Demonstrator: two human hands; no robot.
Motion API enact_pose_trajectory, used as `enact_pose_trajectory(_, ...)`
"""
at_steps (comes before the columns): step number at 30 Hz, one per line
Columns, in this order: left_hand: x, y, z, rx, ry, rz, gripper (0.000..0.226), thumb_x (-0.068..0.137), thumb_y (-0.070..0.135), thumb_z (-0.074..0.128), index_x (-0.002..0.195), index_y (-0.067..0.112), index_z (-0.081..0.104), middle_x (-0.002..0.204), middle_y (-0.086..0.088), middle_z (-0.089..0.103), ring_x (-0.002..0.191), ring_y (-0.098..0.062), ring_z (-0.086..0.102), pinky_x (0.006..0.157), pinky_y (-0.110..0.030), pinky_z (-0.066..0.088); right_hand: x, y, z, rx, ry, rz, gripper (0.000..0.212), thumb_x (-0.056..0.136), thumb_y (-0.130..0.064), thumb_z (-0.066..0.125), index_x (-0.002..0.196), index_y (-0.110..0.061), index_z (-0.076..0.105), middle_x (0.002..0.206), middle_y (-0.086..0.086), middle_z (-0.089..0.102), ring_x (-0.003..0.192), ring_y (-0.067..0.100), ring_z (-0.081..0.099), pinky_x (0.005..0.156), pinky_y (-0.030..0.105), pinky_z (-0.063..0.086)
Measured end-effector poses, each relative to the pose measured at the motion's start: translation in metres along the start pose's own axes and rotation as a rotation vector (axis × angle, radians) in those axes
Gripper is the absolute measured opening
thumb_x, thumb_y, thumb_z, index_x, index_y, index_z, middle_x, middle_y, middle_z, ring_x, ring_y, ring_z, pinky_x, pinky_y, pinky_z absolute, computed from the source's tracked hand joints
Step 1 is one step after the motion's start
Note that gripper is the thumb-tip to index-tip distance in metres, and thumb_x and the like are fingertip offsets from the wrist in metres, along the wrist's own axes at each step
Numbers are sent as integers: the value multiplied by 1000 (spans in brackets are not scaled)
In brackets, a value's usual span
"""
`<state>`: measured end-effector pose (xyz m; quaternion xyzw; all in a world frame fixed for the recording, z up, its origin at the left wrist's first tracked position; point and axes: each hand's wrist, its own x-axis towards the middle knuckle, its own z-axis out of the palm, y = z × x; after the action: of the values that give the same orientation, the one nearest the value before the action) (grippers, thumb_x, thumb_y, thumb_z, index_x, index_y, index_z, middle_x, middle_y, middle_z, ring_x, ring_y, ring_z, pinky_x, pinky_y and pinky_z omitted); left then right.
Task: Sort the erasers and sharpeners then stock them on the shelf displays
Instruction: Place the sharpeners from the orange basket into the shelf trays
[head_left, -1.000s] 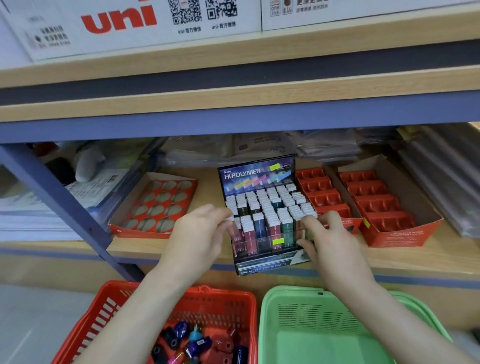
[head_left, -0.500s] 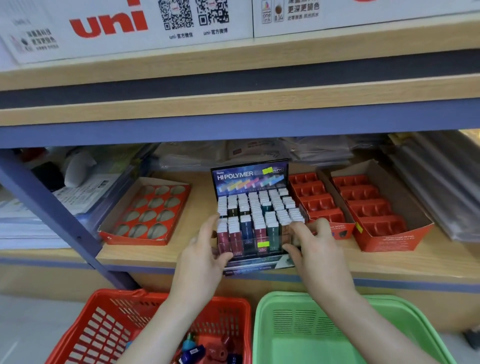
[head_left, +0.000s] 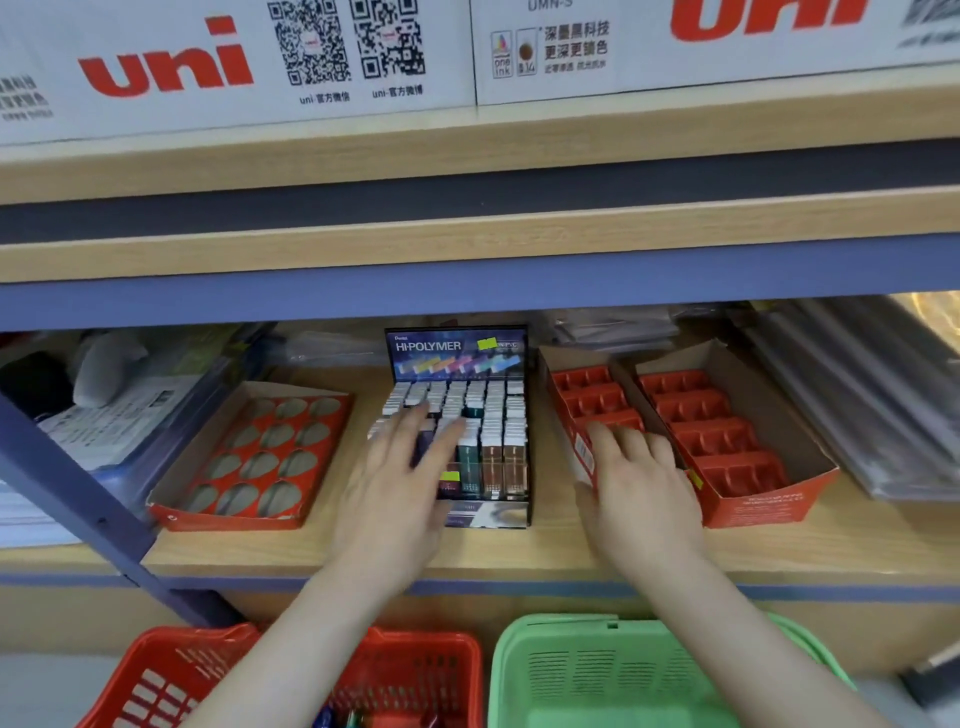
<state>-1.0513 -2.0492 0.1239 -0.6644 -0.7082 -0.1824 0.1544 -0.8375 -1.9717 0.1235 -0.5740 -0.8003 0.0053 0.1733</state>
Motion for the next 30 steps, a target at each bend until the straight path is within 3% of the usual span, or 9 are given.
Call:
enact_pose_trajectory(3,15,26,13,80,-61,188,92,64,40,84,142,31,35,149,-10,37,137,-33,36,110,-49,29,1,9,-3,-46,-157,2,40,88,-12,57,127,-22,51,116,1,64,111,24,56,79,35,50)
enact_pose_trajectory(6,26,35,19,93,-122,162,95,65,50,81,144,33,31,150,-10,37,137,-32,36,113,-48,22,-2,4,-8,-3,-136,-30,30,87,-14,60,116,-24,58,99,0,69,93,24,66,70,33,54)
enact_pose_trajectory(10,31,31,22,144,-151,156,92,66,59,75,143,37,31,145,-7,45,134,-31,42,109,-49,33,-2,-13,-9,-17,-149,-91,21,92,-18,56,111,-25,61,97,2,71,88,26,70,66,32,51)
enact_pose_trajectory(16,36,20,21,150,-173,95,95,63,52,80,144,34,34,143,-8,48,133,-33,43,108,-50,35,-1,-36,-6,93,-194,-126,27,96,-7,46,116,-15,62,104,10,71,94,31,68,73,35,52)
enact_pose_trajectory(20,42,7,12,129,-251,-3,90,77,47,72,150,35,20,156,-6,28,145,-29,21,118,-48,18,-2,-36,-15,498,-146,-120,36,90,-9,48,116,-29,62,110,1,70,104,24,64,88,37,53)
enact_pose_trajectory(22,40,9,4,93,-221,-37,80,82,29,69,148,30,26,155,-9,27,145,-31,19,118,-50,19,0,-17,-25,401,-128,-155,44,87,-7,51,121,-32,59,121,-3,63,114,20,55,95,37,49)
enact_pose_trajectory(24,30,27,0,2,-37,45,59,78,12,63,135,19,50,139,-12,48,129,-35,41,103,-53,41,3,14,-31,129,-104,-72,52,87,-12,53,135,-31,48,133,2,51,122,24,43,98,40,45)
enact_pose_trajectory(26,14,63,2,-121,56,186,35,82,22,54,115,17,64,113,-5,61,103,-28,54,81,-45,52,4,48,-31,-75,-97,120,52,91,-23,50,141,-32,36,138,8,40,127,30,34,98,45,41)
enact_pose_trajectory(30,1,120,25,-78,-179,275,35,74,55,62,98,29,62,83,9,65,81,-16,61,62,-33,51,-1,85,-11,-215,-91,199,37,93,-38,46,129,-30,46,124,-4,56,118,22,44,87,41,33)
